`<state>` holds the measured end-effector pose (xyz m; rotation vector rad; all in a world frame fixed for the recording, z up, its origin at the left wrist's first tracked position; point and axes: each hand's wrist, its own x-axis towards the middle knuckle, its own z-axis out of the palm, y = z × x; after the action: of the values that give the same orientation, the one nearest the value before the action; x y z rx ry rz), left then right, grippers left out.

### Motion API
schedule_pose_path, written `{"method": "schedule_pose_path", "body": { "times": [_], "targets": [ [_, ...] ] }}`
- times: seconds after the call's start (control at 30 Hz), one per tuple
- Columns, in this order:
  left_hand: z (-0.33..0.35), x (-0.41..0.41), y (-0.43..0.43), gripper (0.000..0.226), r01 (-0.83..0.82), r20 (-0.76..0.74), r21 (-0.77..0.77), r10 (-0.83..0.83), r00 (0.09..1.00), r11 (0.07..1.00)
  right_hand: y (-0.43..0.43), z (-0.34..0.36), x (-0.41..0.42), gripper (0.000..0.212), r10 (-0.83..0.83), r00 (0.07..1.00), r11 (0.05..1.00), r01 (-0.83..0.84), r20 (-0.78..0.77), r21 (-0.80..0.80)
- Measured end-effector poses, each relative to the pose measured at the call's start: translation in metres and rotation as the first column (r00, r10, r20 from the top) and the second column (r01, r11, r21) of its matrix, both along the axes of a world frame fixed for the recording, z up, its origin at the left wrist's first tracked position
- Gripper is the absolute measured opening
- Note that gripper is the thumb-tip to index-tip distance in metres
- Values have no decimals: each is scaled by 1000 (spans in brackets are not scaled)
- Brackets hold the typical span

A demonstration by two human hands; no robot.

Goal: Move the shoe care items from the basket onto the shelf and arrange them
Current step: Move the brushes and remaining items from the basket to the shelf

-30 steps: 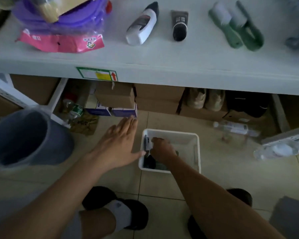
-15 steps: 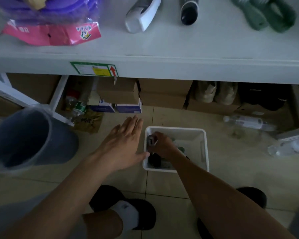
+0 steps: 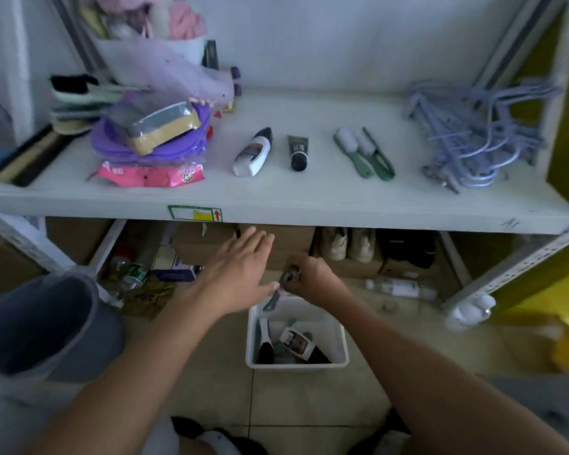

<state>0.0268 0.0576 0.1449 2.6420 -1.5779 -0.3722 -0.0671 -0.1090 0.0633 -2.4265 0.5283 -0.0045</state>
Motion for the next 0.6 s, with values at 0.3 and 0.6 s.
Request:
{"method": "schedule_pose_path", "body": {
  "times": [0.3, 0.6],
  "targets": [
    [85, -3, -29, 74, 78, 105, -458, -33, 994, 885, -44, 165, -11, 24, -118, 930, 977, 171, 349, -126],
    [77, 8, -37, 81, 26, 81, -446, 11, 997, 895, -115, 198, 44, 39, -289, 909, 910, 358, 302, -207]
  ]
}}
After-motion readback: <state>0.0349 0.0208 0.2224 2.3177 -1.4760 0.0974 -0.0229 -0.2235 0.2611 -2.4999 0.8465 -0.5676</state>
